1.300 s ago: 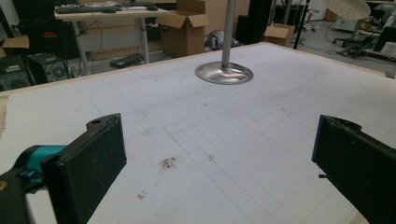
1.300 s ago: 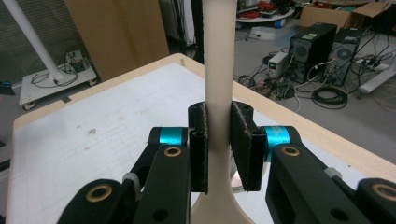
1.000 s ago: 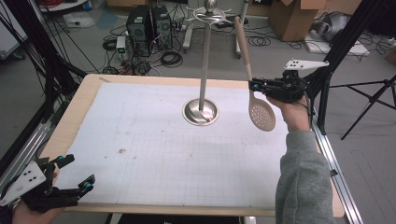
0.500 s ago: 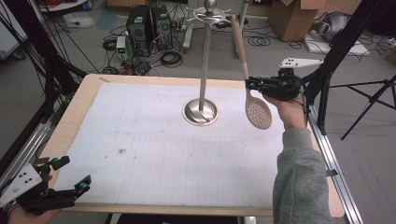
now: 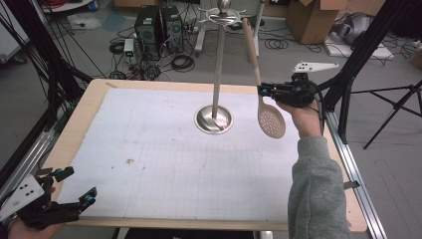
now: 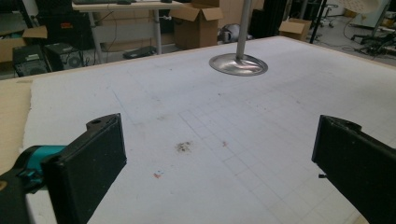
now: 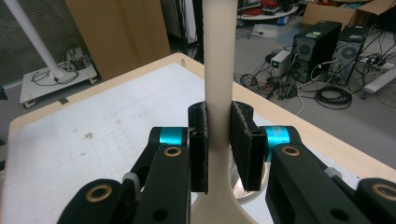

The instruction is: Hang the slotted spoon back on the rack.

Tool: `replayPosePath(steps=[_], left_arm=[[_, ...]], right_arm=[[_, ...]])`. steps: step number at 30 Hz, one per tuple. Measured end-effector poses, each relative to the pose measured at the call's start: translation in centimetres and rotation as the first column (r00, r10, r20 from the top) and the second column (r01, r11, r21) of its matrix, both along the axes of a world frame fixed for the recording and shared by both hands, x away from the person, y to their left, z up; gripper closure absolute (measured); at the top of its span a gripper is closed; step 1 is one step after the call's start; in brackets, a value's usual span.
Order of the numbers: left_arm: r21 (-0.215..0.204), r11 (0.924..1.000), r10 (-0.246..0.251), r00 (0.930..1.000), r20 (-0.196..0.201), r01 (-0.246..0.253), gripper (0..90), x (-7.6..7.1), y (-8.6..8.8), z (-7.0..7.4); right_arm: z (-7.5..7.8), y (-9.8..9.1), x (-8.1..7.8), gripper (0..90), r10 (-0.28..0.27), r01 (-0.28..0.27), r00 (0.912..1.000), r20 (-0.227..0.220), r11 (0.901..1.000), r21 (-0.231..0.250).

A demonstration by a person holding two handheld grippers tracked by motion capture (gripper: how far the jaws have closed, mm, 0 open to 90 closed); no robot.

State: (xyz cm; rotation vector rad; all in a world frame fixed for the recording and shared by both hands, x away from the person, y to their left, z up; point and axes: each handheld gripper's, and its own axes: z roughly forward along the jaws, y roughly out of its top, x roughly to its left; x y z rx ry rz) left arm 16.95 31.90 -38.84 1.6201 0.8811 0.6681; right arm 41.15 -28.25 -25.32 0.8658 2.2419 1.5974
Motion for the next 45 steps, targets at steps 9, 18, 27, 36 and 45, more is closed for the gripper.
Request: replayPosePath(steps=[9,18,27,36,45], left_arm=[[0.002,1.0,-0.001,1.0,-0.003,0.001,3.1,0.0,0.0,-0.1],[0.004,1.0,0.008,1.0,-0.004,-0.008,3.1,-0.3,0.1,-0.1],[0.006,0.9999,0.014,0.9999,-0.004,-0.014,3.1,-0.5,0.1,-0.1],[0.005,0.9996,0.028,0.9996,0.0,-0.028,3.1,-0.8,0.6,0.1],[0.007,0.9995,0.03,0.9995,-0.007,-0.03,3.1,-0.9,0.5,-0.1]], right_arm=[[-0.2,0.4,0.3,77.7,-0.003,0.003,1.0,-0.006,1.0,-0.005],[-0.5,0.9,0.6,77.7,0.001,-0.002,0.9999,-0.016,0.9998,-0.02],[-0.8,1.5,1.1,77.7,0.007,-0.007,0.9997,-0.023,0.9997,-0.024],[-1.0,2.1,1.7,77.7,0.011,-0.012,0.9994,-0.033,0.9995,-0.03],[-0.9,2.0,1.9,77.7,0.004,-0.005,0.9993,-0.036,0.9995,-0.03]])
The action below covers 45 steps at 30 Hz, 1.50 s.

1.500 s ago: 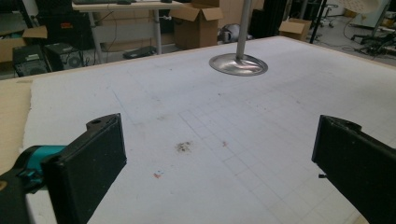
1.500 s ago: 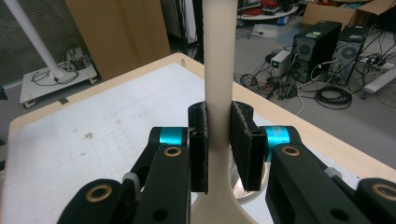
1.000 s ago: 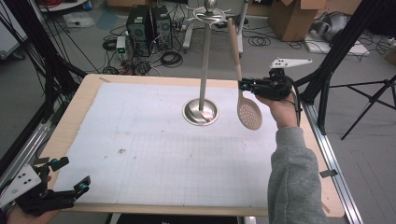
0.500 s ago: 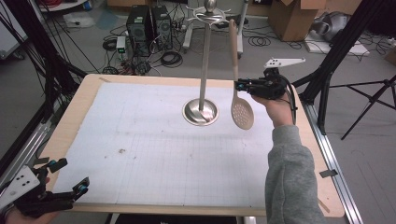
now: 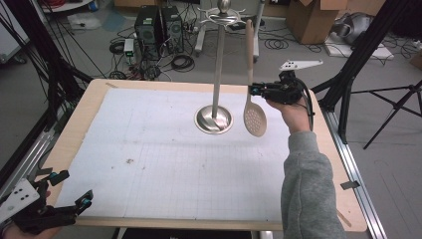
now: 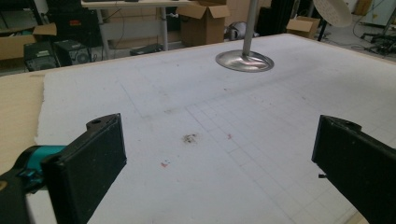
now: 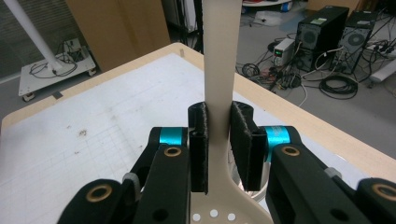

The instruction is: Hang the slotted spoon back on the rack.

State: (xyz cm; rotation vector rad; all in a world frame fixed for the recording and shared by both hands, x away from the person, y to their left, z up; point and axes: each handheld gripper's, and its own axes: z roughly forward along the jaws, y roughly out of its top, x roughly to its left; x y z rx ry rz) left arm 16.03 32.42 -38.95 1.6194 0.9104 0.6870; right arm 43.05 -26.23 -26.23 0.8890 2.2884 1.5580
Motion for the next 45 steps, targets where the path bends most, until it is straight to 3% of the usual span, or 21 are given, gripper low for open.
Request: replayPosePath(steps=[24,45], left_arm=[[-0.006,0.9999,0.012,0.9999,0.005,-0.012,3.1,-0.4,0.4,0.1],[-0.007,0.9998,0.018,0.9998,0.004,-0.018,3.1,-0.5,0.5,0.1]], right_arm=[[0.4,1.9,0.8,77.7,0.012,-0.013,0.9998,-0.019,0.9977,-0.066],[0.3,2.9,1.1,77.7,0.011,-0.013,0.9995,-0.029,0.9976,-0.068]])
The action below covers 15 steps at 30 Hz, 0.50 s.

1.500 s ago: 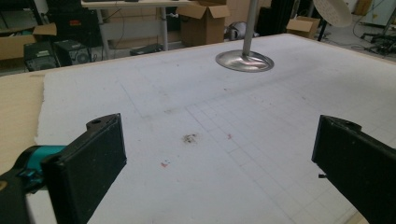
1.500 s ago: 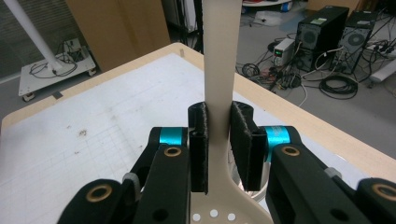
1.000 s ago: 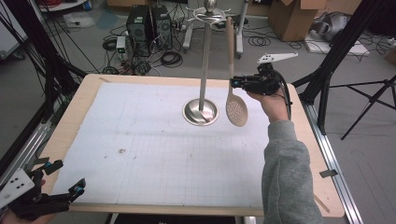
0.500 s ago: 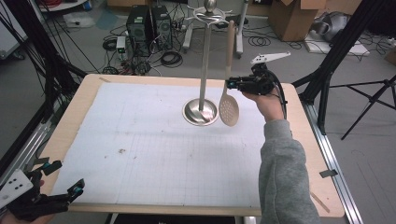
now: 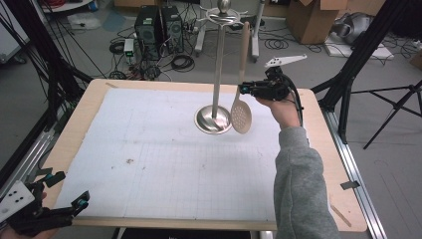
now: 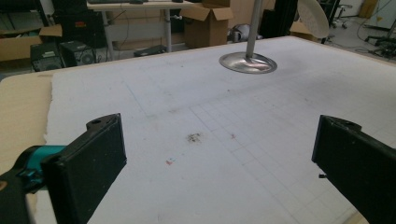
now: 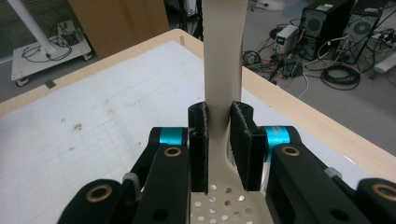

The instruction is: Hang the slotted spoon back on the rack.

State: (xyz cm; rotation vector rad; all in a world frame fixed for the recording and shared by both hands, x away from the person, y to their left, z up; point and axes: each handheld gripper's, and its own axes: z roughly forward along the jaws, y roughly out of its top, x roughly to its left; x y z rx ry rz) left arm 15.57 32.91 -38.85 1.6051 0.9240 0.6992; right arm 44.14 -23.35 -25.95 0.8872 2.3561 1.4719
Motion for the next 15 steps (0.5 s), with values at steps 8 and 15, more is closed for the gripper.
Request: replayPosePath(steps=[8,15], left_arm=[[0.0,1.0,0.001,1.0,0.0,-0.001,3.1,-0.01,0.02,0.0],[0.003,1.0,0.0,1.0,-0.001,0.0,3.1,-0.01,0.02,-0.01]], right_arm=[[-0.12,0.31,0.17,77.7,-0.001,0.001,1.0,-0.001,1.0,-0.004],[-0.16,0.46,0.22,77.6,-0.004,0.004,1.0,0.001,1.0,-0.002]])
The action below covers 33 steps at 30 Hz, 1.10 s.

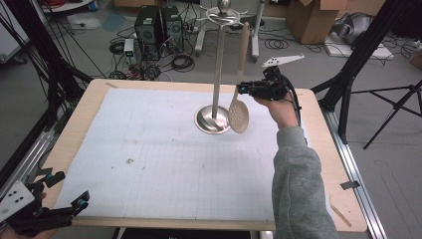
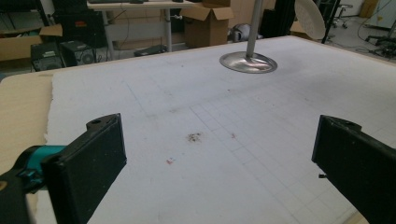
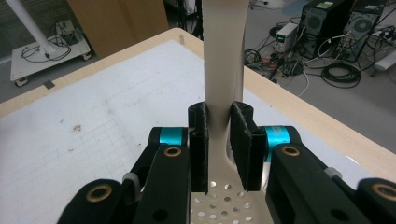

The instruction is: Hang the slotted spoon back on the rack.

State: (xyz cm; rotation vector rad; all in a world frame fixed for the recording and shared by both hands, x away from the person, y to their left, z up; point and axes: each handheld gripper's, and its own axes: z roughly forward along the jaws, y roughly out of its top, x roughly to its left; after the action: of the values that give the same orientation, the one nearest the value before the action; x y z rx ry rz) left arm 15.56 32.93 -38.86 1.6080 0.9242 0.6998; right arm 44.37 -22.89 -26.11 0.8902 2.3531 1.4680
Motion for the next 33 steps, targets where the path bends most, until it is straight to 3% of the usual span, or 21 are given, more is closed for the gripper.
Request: replayPosePath(steps=[11,14,19,22,24,27,30,33], left_arm=[[-0.001,1.0,0.002,1.0,0.0,-0.002,3.1,0.0,0.0,0.0],[0.0,1.0,0.002,1.0,0.001,-0.002,3.1,0.0,0.0,0.0],[0.002,1.0,0.0,1.0,0.002,0.0,3.1,0.1,0.0,0.0],[0.001,1.0,-0.004,1.0,0.003,0.004,3.1,0.2,-0.1,0.1],[-0.002,1.0,-0.005,1.0,0.004,0.005,3.1,0.3,-0.1,0.1],[-0.005,1.0,-0.006,0.9999,0.009,0.006,3.1,0.5,0.0,0.2],[-0.007,0.9999,-0.008,0.9999,0.012,0.008,3.1,0.7,0.1,0.2],[-0.01,0.9999,-0.012,0.9999,0.012,0.012,3.1,0.9,0.1,0.2]], right_arm=[[-0.2,0.5,0.0,75.9,-0.022,0.022,0.9994,0.026,0.9997,-0.007],[-0.3,0.5,0.0,69.7,-0.033,0.032,0.9986,0.041,0.9993,0.019],[-0.3,0.3,-0.4,56.9,-0.054,0.053,0.9969,0.057,0.9983,0.023],[-0.4,0.1,-1.0,47.9,-0.066,0.061,0.9925,0.103,0.9968,0.05],[-0.8,-0.2,-1.4,38.2,-0.067,0.06,0.991,0.116,0.9961,0.065],[-1.0,-0.4,-1.6,32.8,-0.067,0.06,0.9914,0.112,0.9959,0.068],[-1.2,-0.5,-2.2,27.8,-0.053,0.043,0.9892,0.137,0.9963,0.075],[-1.4,-0.5,-2.7,18.0,-0.048,0.035,0.9878,0.148,0.9953,0.09]])
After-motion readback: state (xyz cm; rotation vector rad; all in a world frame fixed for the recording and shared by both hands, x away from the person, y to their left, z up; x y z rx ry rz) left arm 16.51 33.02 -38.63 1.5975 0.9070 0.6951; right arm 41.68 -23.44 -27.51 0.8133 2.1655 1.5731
